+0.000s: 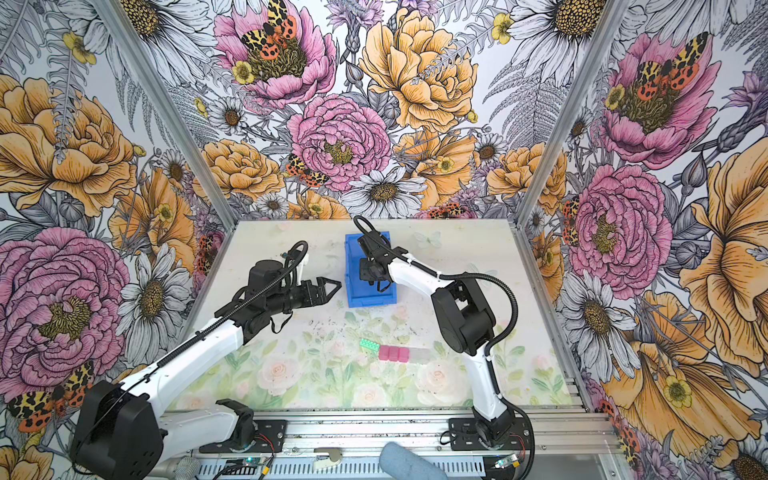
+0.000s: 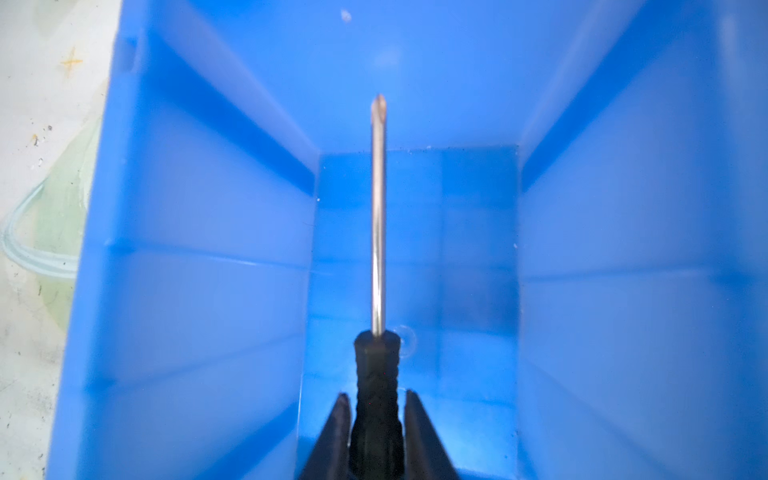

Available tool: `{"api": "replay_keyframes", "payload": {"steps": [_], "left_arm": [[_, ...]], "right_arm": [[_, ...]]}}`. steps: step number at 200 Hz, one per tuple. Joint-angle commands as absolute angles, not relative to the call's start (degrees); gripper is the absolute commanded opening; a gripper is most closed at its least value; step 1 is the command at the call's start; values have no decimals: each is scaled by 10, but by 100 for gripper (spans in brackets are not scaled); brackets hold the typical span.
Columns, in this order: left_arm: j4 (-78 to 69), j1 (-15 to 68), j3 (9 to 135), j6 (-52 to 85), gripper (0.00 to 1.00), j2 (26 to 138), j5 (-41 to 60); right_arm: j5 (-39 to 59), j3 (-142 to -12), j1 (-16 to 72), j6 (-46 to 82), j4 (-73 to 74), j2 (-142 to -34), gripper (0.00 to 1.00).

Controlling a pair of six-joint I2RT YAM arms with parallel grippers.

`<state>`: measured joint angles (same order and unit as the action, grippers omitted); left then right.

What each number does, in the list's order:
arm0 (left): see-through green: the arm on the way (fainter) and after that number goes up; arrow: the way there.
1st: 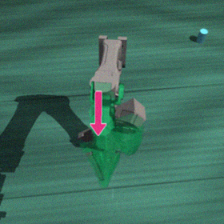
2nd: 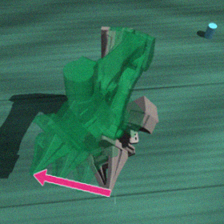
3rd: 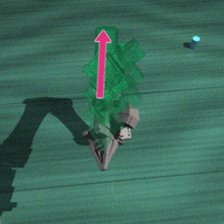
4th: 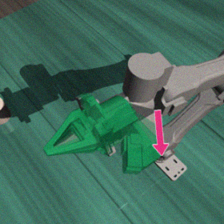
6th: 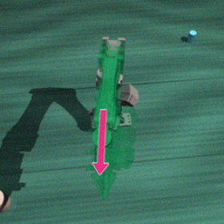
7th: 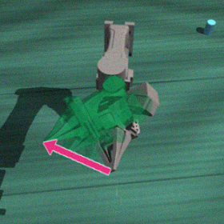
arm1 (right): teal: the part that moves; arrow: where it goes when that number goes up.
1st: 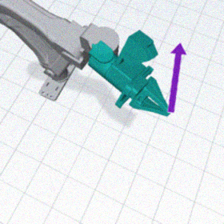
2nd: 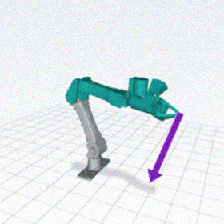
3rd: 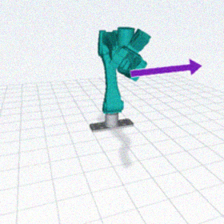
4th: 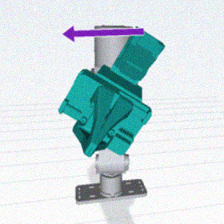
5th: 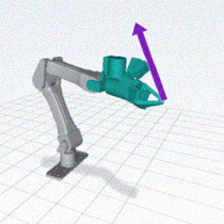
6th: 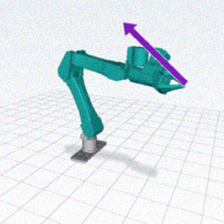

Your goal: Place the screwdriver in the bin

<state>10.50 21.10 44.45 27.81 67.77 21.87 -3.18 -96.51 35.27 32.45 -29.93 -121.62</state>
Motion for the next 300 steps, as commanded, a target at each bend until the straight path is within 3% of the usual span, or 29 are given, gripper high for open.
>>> {"api": "replay_keyframes", "payload": {"steps": [1,25,137,207,216,260,300], "left_arm": [[109,203,436,261,99,657,207],[112,198,429,262,99,645,204],[151,184,411,224,99,606,176],[185,179,424,165,99,598,107],[185,179,423,164,99,595,91],[178,182,419,130,99,601,-29],[115,175,397,108,99,603,-164]], "right_arm": [[-46,-979,360,328,-296,-1217,41],[-58,-979,366,326,-296,-1209,48],[-96,-962,385,304,-298,-1130,57],[-162,-839,382,282,-300,-973,90],[-177,-819,382,282,-301,-952,99],[-266,-727,370,268,-300,-842,100],[-332,-636,294,278,-270,-743,99]]}}
